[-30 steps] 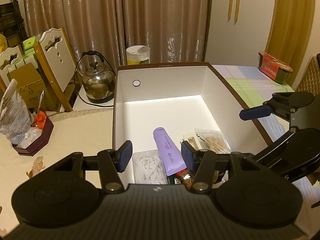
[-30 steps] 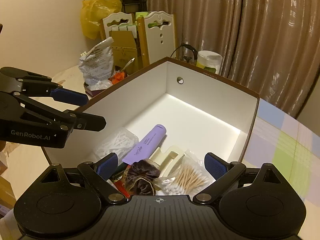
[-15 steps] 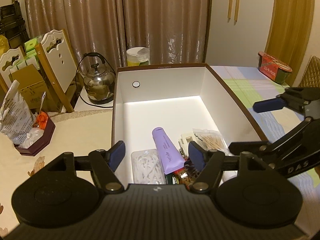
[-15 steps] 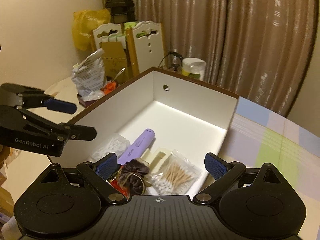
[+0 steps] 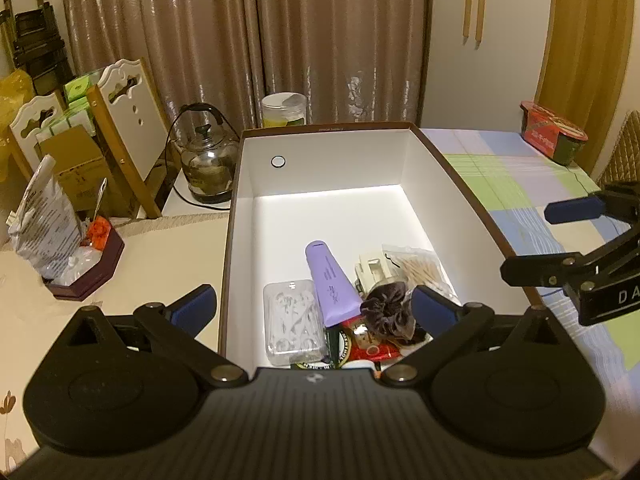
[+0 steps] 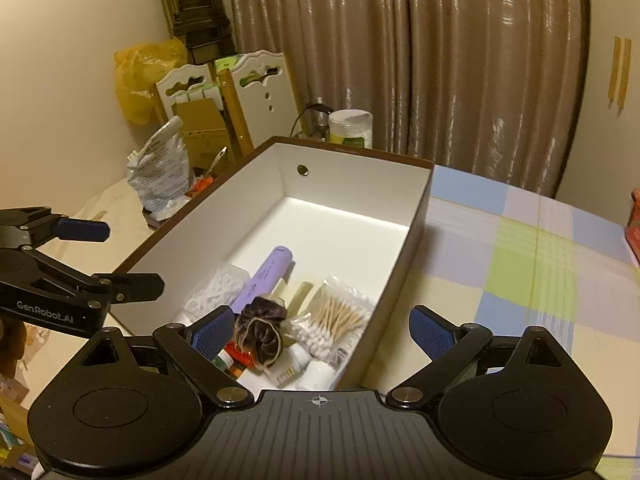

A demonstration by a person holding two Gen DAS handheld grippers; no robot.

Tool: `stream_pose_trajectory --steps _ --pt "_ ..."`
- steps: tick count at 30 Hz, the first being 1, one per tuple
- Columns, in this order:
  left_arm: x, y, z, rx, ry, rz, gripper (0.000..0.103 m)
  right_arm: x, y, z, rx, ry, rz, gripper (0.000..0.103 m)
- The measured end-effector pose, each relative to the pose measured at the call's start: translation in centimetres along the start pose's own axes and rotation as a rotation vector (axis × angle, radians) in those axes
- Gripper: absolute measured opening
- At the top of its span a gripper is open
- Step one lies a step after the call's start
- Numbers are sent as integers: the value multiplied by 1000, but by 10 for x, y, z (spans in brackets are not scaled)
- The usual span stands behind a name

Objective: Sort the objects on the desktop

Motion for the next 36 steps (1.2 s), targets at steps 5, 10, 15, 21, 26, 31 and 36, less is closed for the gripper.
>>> stream_pose_trajectory --steps 5,10,15,21,26,31,36 --pt "6 3 1 3 -13 -5 102 9 6 5 -19 8 -3 96" --pt "9 5 2 7 -19 -4 102 18 12 9 -37 16 -7 96" --pt "11 7 -1 4 -26 -6 102 22 14 9 -45 28 -11 96" --pt "14 9 -8 10 -30 -3 102 22 16 5 -49 37 -19 96" --pt "16 14 -16 19 -35 -16 102 21 19 0 -52 36 -32 96" --pt "16 24 -21 36 -33 -40 102 20 24 -6 -62 44 -56 96" --pt "16 34 -24 42 -19 -61 102 19 30 -12 -79 54 -77 96"
Point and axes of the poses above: each gripper's, at about its wrist camera, not at the fingertips, and x roughly against the way its jaws point, z to its right, y to its underside, the point moved 8 cm from there along -x, roughly the way its jaws point, and after that the axes turned 6 degrees about x, right-handed, at the moved point
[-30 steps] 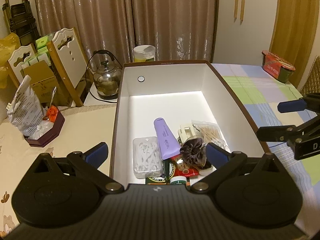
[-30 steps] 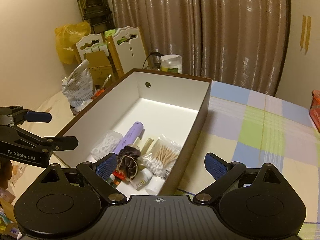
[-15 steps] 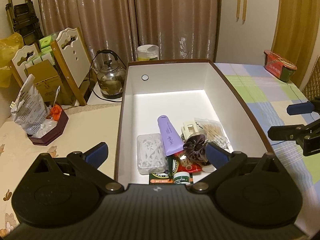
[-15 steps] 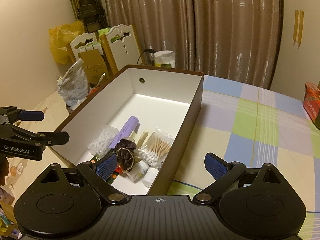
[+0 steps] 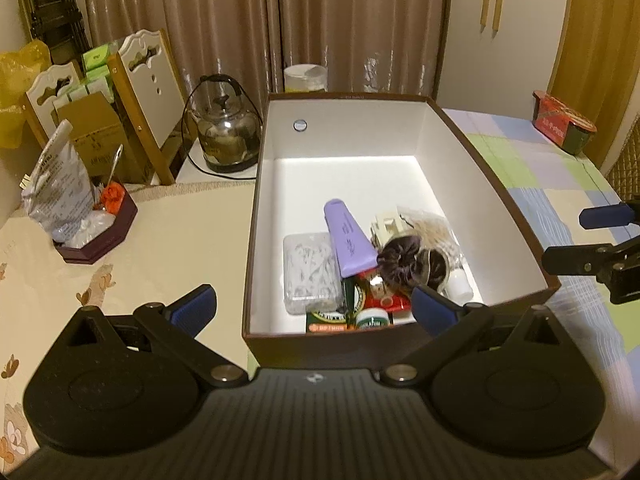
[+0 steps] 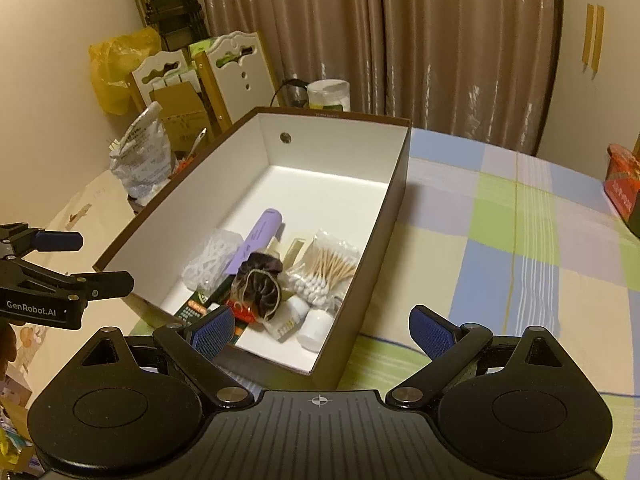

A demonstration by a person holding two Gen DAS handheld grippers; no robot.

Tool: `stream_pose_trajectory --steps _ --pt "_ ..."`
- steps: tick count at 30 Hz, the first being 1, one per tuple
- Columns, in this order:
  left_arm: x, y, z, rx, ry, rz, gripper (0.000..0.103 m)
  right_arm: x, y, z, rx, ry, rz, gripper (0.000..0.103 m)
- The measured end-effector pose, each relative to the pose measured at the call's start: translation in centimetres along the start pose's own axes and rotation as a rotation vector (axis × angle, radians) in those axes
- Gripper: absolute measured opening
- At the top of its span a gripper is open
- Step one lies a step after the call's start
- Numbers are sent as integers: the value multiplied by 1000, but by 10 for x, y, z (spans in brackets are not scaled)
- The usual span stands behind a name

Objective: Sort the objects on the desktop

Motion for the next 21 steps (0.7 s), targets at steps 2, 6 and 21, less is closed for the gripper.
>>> stream_pose_trajectory --steps 2,6,21 --pt "0 4 -1 -1 4 -5 102 1 3 -2 -7 4 -5 96" --pt "2 10 -2 -5 9 -16 102 2 8 -5 -22 7 -20 96" --pt "45 40 1 113 -79 -25 102 17 31 -18 -59 -52 -83 96"
Point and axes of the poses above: each gripper's, at about its wrist camera, not at the fingertips, and x roughly against the way its jaws point, z to its right, y to its underside, the point moved 8 cm from there along -x, roughly the way its jaws point, and after that the axes turned 6 degrees about x, right-handed, at the moved point
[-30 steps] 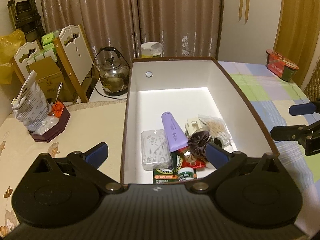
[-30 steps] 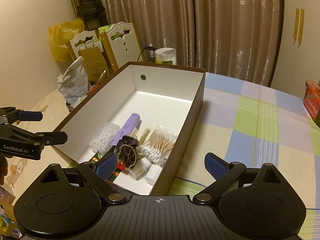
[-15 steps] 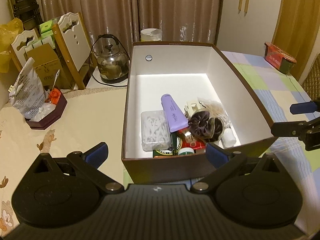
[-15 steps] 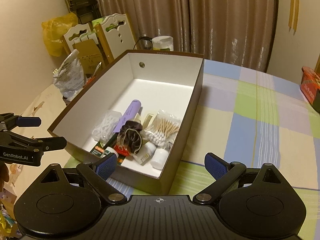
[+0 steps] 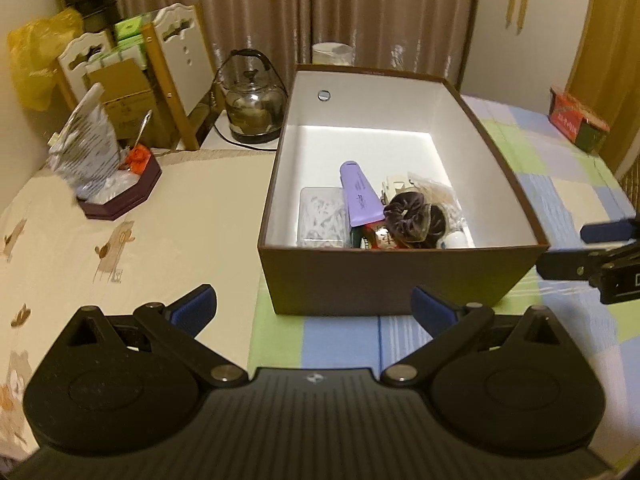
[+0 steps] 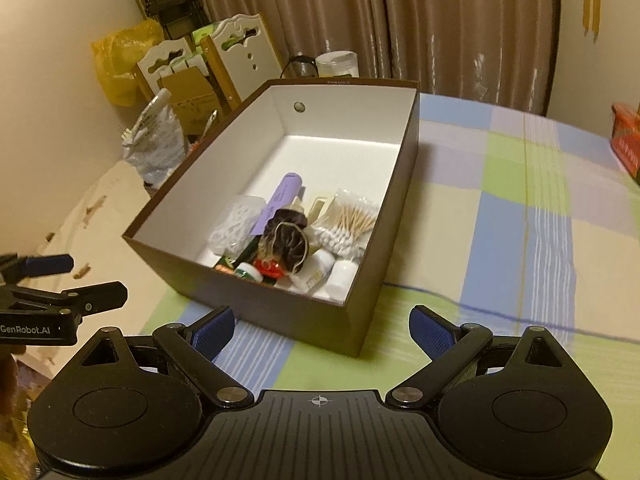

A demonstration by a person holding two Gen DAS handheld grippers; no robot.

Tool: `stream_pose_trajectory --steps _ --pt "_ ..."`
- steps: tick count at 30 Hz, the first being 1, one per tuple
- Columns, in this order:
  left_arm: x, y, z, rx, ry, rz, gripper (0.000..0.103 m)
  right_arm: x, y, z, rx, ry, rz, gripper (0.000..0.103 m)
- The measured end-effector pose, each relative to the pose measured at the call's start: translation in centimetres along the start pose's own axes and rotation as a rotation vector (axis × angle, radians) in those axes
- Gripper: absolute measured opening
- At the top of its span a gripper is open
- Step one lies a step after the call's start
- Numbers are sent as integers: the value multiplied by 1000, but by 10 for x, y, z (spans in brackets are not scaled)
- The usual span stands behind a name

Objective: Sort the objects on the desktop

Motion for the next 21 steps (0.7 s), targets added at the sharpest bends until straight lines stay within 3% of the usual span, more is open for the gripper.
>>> stream_pose_trajectory --steps 3,10,21 --pt "14 7 1 38 -12 24 102 5 7 -1 -21 -17 -14 97" --pt "34 15 10 15 4 40 102 19 17 -8 -64 2 -40 97" --pt "18 3 -5 -8 50 -50 102 28 -2 -25 -184 84 -83 97"
Point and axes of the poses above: each gripper's, at about its wrist camera, not at the fingertips, and x roughly against the way its jaws point, z to its right, y to its underside, the point moved 8 cm from there along -x, roughly the way its jaws point, and after that the axes turned 6 degrees about x, right-handed, at the moved point
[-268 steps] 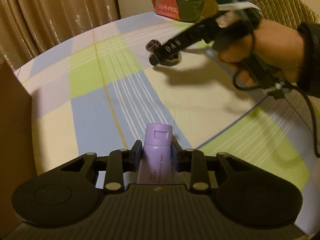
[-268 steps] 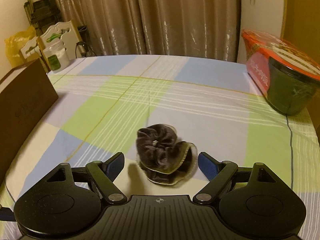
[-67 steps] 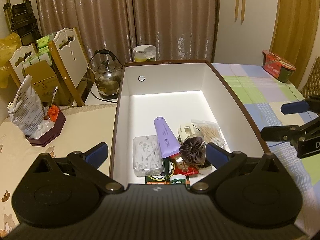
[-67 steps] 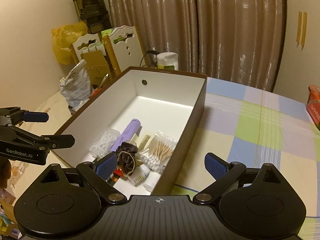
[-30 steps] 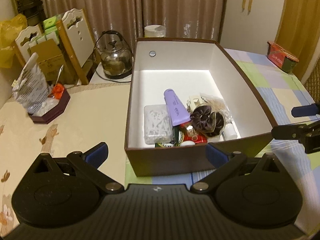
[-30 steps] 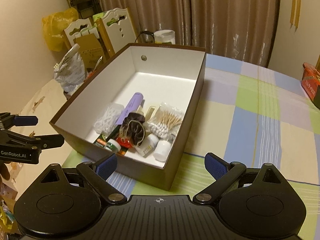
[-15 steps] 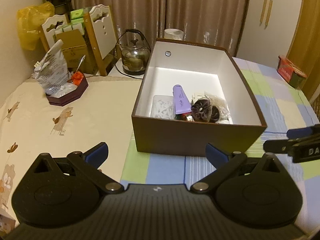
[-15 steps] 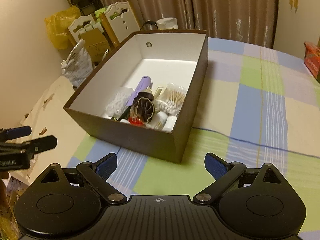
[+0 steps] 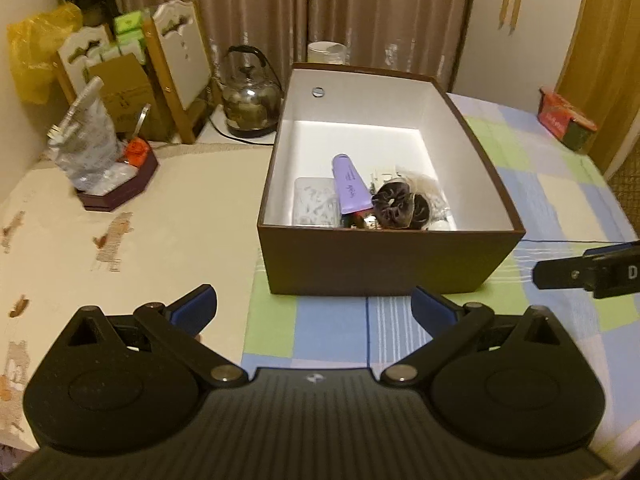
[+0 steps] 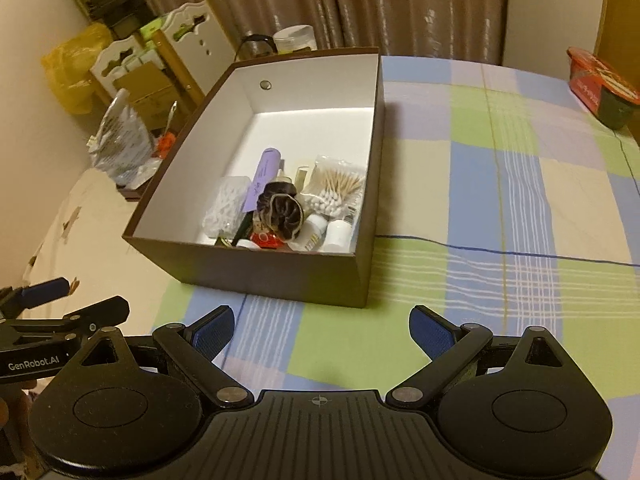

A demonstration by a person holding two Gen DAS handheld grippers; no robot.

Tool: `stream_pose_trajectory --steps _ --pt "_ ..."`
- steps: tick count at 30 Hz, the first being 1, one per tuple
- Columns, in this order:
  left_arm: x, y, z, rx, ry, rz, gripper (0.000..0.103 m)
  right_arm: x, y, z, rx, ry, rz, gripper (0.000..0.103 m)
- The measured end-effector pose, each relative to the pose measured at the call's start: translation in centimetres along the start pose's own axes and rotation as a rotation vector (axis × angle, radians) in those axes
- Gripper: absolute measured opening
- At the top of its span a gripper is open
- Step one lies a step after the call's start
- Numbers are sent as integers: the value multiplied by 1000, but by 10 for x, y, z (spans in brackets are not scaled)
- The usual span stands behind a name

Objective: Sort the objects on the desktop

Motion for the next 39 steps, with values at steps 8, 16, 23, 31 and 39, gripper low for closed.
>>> stream_pose_trajectory --steps 8,16,23,31,39 --pt "-6 -21 -9 -85 43 -45 102 -2 -14 -25 6 75 -38 97" --pt "-10 -30 -11 -54 34 -61 102 -16 -23 -38 67 77 -100 97" --pt "-14 -40 -12 -21 -15 -69 102 -20 -35 -34 89 62 -108 97" --pt "-12 -45 -8 -19 -37 -70 102 -26 -37 -34 75 45 -118 97" --pt "-12 -40 -3 -25 -33 -81 102 -29 -30 -36 83 44 -142 97"
Point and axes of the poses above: each gripper's, at about its wrist camera, not at the fingertips, and x roughly against the way its jaws point, z to its right, y to its underside, the point moved 8 cm from there along -x, roughly the way its jaws point, and after that the axes turned 6 degrees about x, right-handed, at the moved point
